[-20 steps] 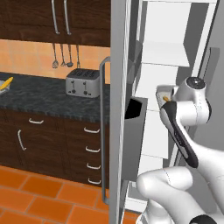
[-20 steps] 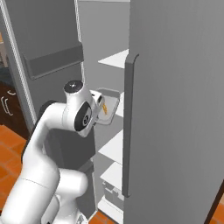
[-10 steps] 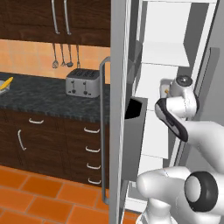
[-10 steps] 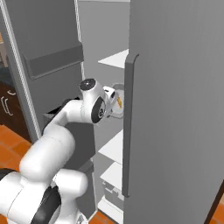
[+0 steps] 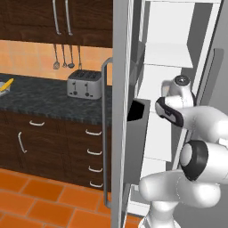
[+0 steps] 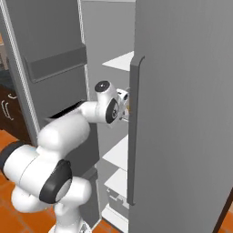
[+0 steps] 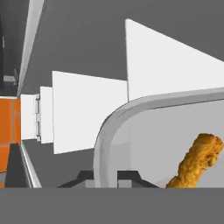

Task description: Take the meat container that has the shrimp and place it on the second highest rack of the freezer. Then take the vegetable container that has the corn and squash and place it on the highest rack of the freezer.

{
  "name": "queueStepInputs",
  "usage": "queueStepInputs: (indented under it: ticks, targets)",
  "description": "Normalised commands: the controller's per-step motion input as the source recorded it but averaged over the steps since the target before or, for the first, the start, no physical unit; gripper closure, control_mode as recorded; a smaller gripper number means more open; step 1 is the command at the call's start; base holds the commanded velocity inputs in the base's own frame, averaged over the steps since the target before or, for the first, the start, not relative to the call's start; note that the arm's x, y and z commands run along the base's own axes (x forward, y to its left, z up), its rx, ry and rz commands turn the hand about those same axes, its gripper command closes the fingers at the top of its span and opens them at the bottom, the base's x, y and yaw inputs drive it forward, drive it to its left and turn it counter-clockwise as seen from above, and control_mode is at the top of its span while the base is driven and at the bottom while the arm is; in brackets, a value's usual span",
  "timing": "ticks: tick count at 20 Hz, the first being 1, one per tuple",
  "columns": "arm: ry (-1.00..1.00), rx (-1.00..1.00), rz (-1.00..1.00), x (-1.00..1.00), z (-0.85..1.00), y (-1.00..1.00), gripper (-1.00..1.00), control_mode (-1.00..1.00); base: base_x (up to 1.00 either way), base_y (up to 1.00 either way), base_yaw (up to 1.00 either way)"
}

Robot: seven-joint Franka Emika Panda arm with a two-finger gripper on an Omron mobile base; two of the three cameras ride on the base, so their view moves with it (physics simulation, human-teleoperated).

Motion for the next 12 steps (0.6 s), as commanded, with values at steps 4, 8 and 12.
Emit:
queueStepInputs:
  ticks: [4, 8, 12]
  targets:
    - [0.0, 0.0, 0.0, 0.47, -0.09, -0.44, 1.0, -1.0, 0.0, 0.0, 0.0]
    - [0.0, 0.0, 0.0, 0.48, -0.16, -0.29, 1.0, -1.0, 0.0, 0.0, 0.0]
    - [0.0, 0.0, 0.0, 0.54, -0.05, -0.04, 1.0, -1.0, 0.0, 0.0, 0.0]
